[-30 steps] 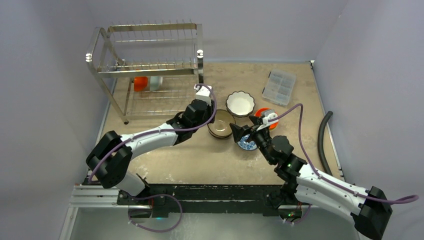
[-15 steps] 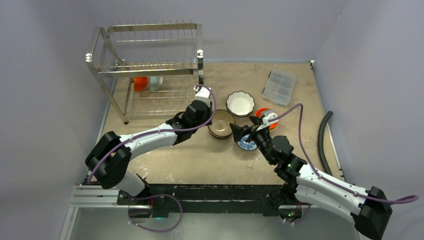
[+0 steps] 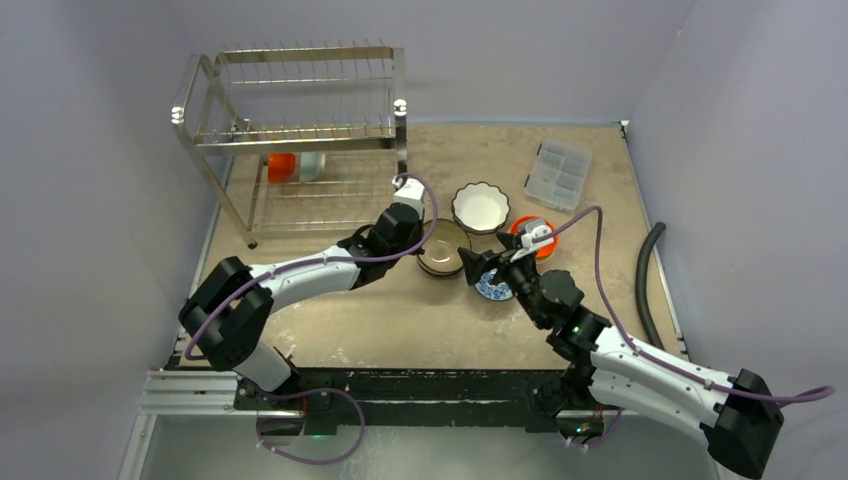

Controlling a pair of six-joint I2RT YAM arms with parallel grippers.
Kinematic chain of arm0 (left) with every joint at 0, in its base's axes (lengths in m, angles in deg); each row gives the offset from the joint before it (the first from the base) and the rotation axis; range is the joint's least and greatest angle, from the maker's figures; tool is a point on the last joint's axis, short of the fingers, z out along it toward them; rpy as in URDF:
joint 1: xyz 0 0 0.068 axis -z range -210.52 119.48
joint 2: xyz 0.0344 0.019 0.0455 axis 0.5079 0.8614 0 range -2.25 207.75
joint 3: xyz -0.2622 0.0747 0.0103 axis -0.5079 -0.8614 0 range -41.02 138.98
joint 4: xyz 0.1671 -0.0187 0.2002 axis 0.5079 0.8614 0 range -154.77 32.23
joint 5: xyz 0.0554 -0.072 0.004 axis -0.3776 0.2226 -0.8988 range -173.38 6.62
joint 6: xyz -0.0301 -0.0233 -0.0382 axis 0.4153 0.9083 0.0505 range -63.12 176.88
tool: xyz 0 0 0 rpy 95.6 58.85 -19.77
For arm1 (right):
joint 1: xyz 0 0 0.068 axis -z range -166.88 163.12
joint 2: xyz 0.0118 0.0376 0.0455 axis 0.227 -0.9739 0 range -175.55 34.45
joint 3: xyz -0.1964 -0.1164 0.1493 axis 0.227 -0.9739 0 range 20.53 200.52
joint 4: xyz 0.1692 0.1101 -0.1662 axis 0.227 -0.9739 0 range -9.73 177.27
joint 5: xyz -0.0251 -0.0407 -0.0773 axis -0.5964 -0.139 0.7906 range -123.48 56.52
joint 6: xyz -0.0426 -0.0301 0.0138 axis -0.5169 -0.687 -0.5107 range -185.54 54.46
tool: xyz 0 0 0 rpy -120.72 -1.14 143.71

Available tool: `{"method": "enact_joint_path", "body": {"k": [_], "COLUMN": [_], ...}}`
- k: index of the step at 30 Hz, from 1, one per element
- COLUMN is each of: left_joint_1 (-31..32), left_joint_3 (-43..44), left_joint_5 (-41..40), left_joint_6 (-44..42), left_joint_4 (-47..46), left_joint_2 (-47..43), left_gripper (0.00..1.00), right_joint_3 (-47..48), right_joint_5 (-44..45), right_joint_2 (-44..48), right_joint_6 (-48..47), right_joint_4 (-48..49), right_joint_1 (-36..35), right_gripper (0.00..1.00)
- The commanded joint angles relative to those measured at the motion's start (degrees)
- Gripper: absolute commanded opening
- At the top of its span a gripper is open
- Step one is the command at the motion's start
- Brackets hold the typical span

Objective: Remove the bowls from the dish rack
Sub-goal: Place the bowl with the bowl.

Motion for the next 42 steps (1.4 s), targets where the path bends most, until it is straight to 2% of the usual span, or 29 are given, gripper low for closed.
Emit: {"method": "enact_joint_path", "body": {"k": [1, 6, 15, 22, 30, 37, 42], "left_joint_1": [0.3, 0.2, -0.9, -1.0, -0.9, -1.5, -3.1], "left_joint_3": [2.1, 2.2, 1.8, 2.3, 1.7, -0.5, -4.0], "left_joint_5": [0.9, 3.3, 8.3, 7.9, 7.1, 4.0, 0.5], "left_joint_6": [0.1, 0.9, 2.4, 1.7, 1.5, 0.7, 0.6], "left_joint_4": [-0.7, -1.3, -2.9, -0.4, 0.8, 1.4, 1.6], "left_joint_2": [0.4, 1.5, 2.5, 2.1, -1.1, -6.2, -11.2], "left_gripper": [0.10, 0.00, 0.00, 0.01, 0.29, 0.44, 0.55], "right_joint_3": [1.7, 1.9, 1.8, 1.8, 2.9, 4.3, 6.4], "right_joint_5": [0.5, 0.4, 0.1, -0.1, -1.3, -2.8, -5.4], "right_joint_2": [-0.4, -0.9, -1.1, -1.1, -2.5, -4.6, -9.8], "right_joint_6": [0.2, 0.2, 0.3, 0.3, 0.0, -0.3, -0.9], "right_joint_4": [2.2, 2.1, 2.1, 2.1, 1.7, 2.3, 5.3], "right_joint_1": [0.0, 0.1, 0.0, 0.0, 0.1, 0.0, 0.0], "right_gripper": [0.99, 0.99, 0.99, 0.99, 0.99, 0.99, 0.99]}}
